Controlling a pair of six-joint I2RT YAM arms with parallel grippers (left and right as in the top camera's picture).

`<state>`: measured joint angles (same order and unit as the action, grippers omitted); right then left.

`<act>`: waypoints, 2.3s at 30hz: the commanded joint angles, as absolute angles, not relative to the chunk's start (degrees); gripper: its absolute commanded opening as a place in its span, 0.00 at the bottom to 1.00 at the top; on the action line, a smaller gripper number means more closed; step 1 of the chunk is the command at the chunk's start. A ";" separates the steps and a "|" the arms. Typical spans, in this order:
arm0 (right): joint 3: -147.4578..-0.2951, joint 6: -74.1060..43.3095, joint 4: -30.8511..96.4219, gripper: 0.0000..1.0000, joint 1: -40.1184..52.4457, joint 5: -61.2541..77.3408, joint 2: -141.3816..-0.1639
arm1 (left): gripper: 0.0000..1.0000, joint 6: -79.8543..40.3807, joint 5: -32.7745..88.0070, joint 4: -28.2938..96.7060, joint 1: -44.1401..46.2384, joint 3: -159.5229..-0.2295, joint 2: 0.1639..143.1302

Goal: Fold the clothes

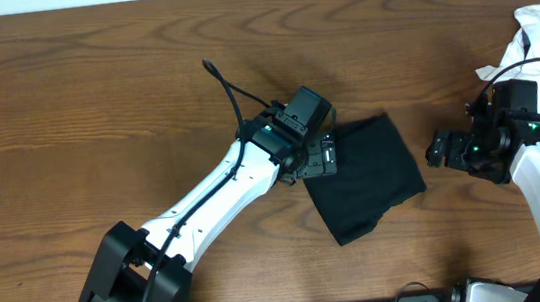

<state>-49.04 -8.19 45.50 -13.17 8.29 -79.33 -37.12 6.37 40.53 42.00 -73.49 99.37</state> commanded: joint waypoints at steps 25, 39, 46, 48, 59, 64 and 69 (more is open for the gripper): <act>-49.80 -8.75 45.45 0.99 -13.69 7.90 -78.98 | 0.98 -45.80 -3.73 40.91 50.54 -73.60 99.04; -49.80 -8.75 45.45 0.99 -13.69 7.90 -78.98 | 0.98 -46.63 -3.70 43.51 58.19 -73.17 103.22; -49.80 -8.75 45.45 0.99 -13.69 7.90 -78.98 | 0.95 -46.59 -1.32 51.22 62.72 -73.17 103.22; -49.82 -8.75 45.45 0.99 -13.69 7.90 -78.98 | 0.70 -45.45 1.58 51.11 64.69 -73.17 103.22; -49.80 -8.75 45.45 0.99 -13.69 7.90 -78.98 | 0.06 -38.13 2.57 46.00 71.79 -73.12 103.24; -49.80 -8.75 45.45 0.99 -13.69 7.90 -78.98 | 0.06 -38.13 2.57 44.49 71.77 -72.86 103.63; -49.80 -8.75 45.45 0.99 -13.69 7.90 -78.98 | 0.06 -38.15 2.66 43.13 71.77 -72.60 105.38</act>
